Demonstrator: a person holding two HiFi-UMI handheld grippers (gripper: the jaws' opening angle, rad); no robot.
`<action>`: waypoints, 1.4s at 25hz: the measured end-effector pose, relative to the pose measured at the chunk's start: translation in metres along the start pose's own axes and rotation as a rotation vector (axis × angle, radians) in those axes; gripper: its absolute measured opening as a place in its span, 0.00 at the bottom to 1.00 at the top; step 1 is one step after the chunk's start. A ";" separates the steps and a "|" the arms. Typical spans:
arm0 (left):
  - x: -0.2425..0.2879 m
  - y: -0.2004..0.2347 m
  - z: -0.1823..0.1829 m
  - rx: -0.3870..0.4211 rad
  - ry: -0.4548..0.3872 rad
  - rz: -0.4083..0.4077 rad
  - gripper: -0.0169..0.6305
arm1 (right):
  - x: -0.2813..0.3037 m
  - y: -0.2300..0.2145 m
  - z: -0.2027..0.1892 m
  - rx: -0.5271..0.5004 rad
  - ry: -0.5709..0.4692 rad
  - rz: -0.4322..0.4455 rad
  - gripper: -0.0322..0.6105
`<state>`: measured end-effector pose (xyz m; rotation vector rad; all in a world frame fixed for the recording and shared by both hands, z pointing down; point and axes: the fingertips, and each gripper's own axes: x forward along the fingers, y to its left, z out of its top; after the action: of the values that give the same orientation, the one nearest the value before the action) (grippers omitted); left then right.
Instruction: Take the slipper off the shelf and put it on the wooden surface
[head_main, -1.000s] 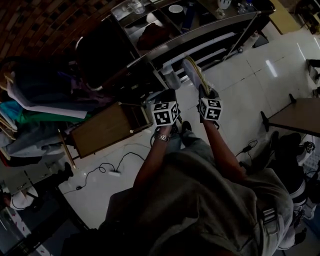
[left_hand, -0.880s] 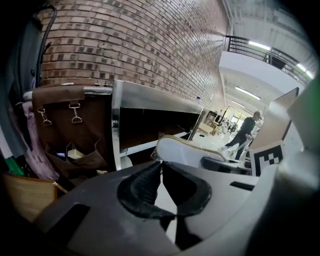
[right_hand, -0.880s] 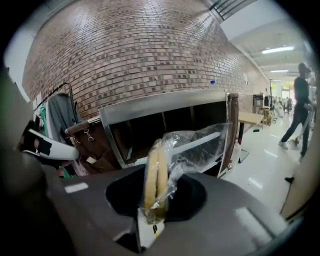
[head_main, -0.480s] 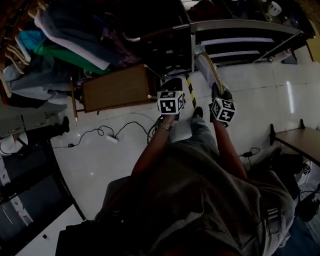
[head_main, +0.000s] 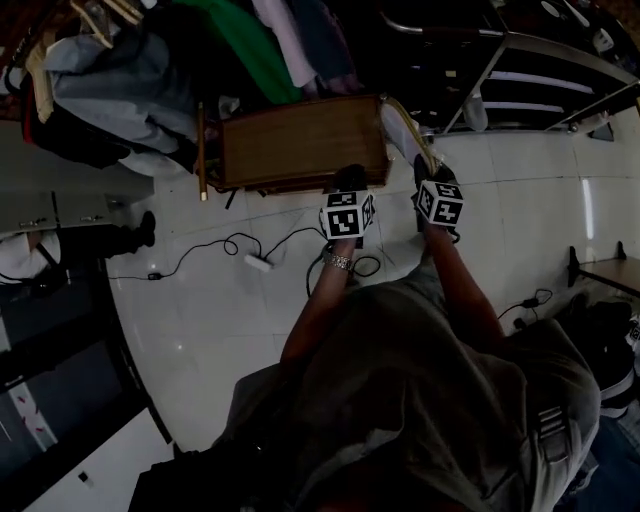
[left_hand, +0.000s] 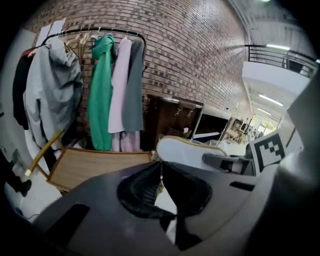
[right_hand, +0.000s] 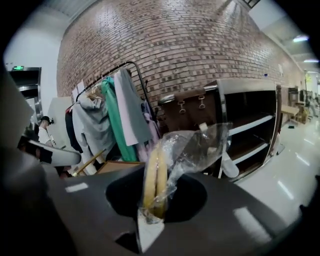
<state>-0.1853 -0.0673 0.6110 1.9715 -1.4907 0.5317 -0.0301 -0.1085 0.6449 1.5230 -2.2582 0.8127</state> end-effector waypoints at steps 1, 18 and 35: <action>-0.022 0.030 -0.012 0.020 0.014 0.023 0.05 | 0.002 0.034 -0.012 0.012 0.017 0.014 0.15; -0.086 0.168 -0.114 -0.098 0.117 0.022 0.04 | 0.015 0.217 -0.167 0.098 0.305 0.170 0.15; 0.023 0.229 -0.213 -0.076 0.061 0.090 0.04 | 0.245 0.009 -0.337 0.576 0.012 -0.166 0.15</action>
<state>-0.3889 0.0174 0.8333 1.8209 -1.5447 0.5608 -0.1572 -0.0868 1.0415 1.8954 -1.9427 1.5020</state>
